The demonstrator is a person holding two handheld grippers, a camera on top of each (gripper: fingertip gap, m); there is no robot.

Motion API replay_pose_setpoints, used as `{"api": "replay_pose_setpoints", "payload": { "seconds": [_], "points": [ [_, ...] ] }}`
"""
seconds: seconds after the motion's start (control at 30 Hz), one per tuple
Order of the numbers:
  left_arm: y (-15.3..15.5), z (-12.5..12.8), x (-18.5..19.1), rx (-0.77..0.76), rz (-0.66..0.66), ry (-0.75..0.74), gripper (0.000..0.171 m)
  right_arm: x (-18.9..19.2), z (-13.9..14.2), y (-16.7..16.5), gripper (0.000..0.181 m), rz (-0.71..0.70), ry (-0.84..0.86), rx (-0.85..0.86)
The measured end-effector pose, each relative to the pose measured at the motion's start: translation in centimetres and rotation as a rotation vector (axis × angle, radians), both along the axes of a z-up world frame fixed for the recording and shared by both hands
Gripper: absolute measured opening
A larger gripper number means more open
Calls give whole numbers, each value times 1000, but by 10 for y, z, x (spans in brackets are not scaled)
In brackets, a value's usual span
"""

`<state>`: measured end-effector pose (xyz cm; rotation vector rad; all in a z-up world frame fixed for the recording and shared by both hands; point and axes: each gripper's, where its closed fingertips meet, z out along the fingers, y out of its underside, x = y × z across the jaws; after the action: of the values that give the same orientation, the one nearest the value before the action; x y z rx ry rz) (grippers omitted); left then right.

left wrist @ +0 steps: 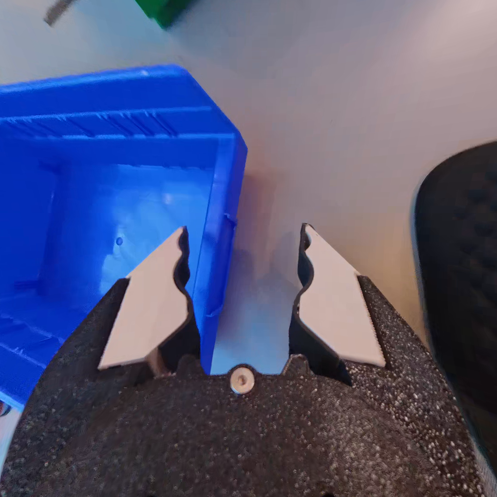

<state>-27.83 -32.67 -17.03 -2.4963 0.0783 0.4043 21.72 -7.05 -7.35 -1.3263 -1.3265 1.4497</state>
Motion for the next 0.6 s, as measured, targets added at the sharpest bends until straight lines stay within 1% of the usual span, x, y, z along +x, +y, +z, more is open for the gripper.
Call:
{"api": "replay_pose_setpoints", "payload": {
  "seconds": [0.03,0.1,0.13,0.17,0.2,0.3,0.4,0.5,0.6],
  "points": [
    [-4,-10,-7,-67,2,27,77,2,5,-6,85,6,33,0],
    [-15,-29,-18,-210,5,54,64,3,10,-13,85,-4,62,28],
    [-17,-32,-22,-233,-2,63,59,4,12,-18,85,2,66,43],
    [-17,-29,-27,-229,8,76,38,5,13,-23,85,7,69,61],
    [-20,-28,-30,-252,-8,98,26,7,14,-27,85,10,69,80],
    [-30,-28,-21,-296,-74,123,25,12,10,-37,85,20,55,110],
    [-35,-19,6,-231,-120,132,25,17,4,-40,84,13,40,110],
    [-40,8,35,-134,-147,214,26,22,1,-40,84,3,37,99],
    [-40,50,55,-5,-151,318,27,22,2,-39,83,2,50,87]
  ]
}}
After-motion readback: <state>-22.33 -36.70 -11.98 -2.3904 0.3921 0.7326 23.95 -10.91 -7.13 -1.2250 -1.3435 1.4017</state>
